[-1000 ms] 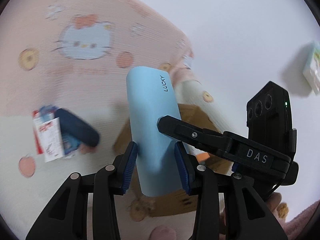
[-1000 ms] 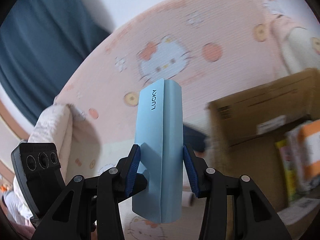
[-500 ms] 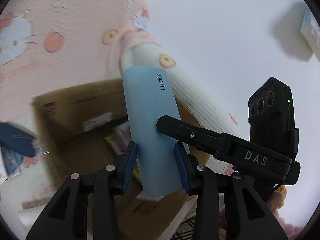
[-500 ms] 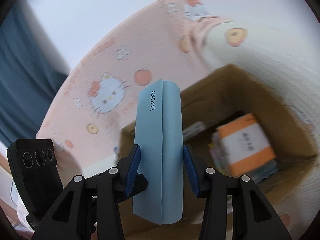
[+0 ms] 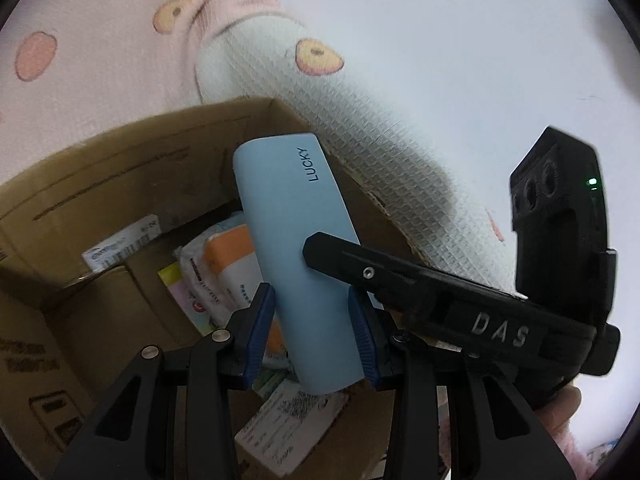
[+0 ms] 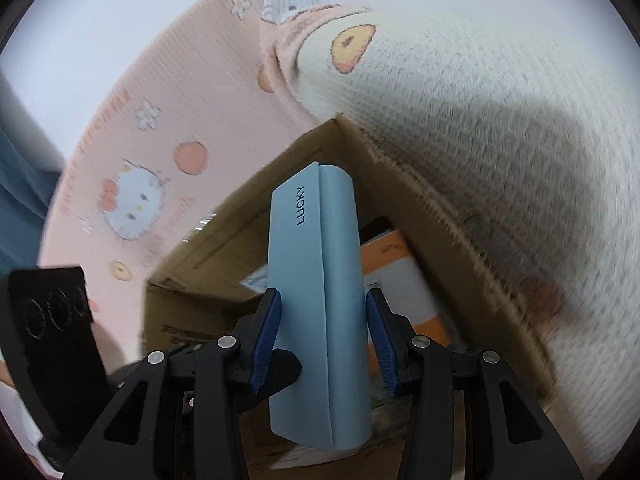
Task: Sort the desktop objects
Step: 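Lift the case with the right gripper and carry it over the cardboard box, then lower the case into the box and open the right gripper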
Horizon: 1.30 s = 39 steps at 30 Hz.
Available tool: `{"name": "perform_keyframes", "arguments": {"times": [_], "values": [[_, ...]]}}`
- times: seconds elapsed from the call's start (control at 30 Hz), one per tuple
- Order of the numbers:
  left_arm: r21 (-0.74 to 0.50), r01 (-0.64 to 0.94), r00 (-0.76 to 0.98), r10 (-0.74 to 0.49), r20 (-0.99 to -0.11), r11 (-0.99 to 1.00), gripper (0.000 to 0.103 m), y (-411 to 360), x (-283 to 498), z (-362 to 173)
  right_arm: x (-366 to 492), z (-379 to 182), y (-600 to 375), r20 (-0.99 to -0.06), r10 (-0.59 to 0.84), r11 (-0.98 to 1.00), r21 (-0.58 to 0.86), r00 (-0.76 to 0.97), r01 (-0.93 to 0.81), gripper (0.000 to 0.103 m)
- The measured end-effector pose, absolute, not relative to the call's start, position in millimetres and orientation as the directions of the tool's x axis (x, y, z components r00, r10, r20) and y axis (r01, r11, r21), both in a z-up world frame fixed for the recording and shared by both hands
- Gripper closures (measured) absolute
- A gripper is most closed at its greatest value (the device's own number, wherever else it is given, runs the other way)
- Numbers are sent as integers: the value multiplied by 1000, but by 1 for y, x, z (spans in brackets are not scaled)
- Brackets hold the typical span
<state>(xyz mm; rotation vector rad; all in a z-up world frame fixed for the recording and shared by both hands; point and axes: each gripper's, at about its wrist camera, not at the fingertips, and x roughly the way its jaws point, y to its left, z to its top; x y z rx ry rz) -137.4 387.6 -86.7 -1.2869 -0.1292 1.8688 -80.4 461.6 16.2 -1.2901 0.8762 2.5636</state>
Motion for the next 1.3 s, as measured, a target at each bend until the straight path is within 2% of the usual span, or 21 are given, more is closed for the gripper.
{"name": "perform_keyframes", "arguments": {"times": [0.03,0.07,0.17,0.4,0.5,0.73,0.77,0.8,0.83,0.9,0.97,1.03,1.17,1.3], "values": [[-515,-571,-109,681,-724,-639,61,392,-140,-88,-84,16,463,-783,-113,-828,415,-612,-378,62],[-519,-572,-106,685,-721,-635,67,394,-143,-91,-86,16,464,-787,-108,-830,407,-607,-381,62],[-537,-558,-71,681,-729,-633,68,407,-154,-98,-96,14,469,-786,-130,-816,431,-604,-384,63],[-586,-487,-14,677,-736,-648,68,411,-170,-112,-85,33,468,-785,63,-843,288,-616,-454,63],[-604,-467,-53,703,-710,-645,68,400,-174,-103,-73,37,475,-795,72,-825,291,-602,-484,62],[-536,-479,-131,660,-740,-695,68,382,-175,-85,-59,42,470,-783,35,-811,341,-621,-476,62],[-529,-473,-146,654,-742,-705,68,378,-175,-85,-59,40,469,-784,15,-813,352,-620,-465,65],[-531,-464,-153,655,-740,-709,68,375,-176,-86,-62,36,467,-794,10,-817,344,-608,-463,72],[-534,-458,-151,654,-742,-711,68,373,-177,-87,-66,32,464,-806,3,-826,332,-592,-455,92],[-538,-446,-134,648,-750,-715,69,374,-179,-90,-74,23,459,-828,-35,-833,333,-559,-441,93],[-530,-428,-108,623,-775,-732,80,382,-182,-97,-78,13,457,-839,-91,-822,367,-536,-435,93],[-519,-399,-85,594,-800,-756,81,384,-181,-109,-82,4,454,-864,-86,-819,345,-497,-459,93],[-571,-357,-6,613,-790,-740,81,390,-187,-126,-84,-5,451,-891,-27,-827,274,-453,-490,93],[-582,-356,0,623,-782,-731,81,395,-189,-126,-89,-8,456,-902,27,-829,221,-432,-514,93]]}}
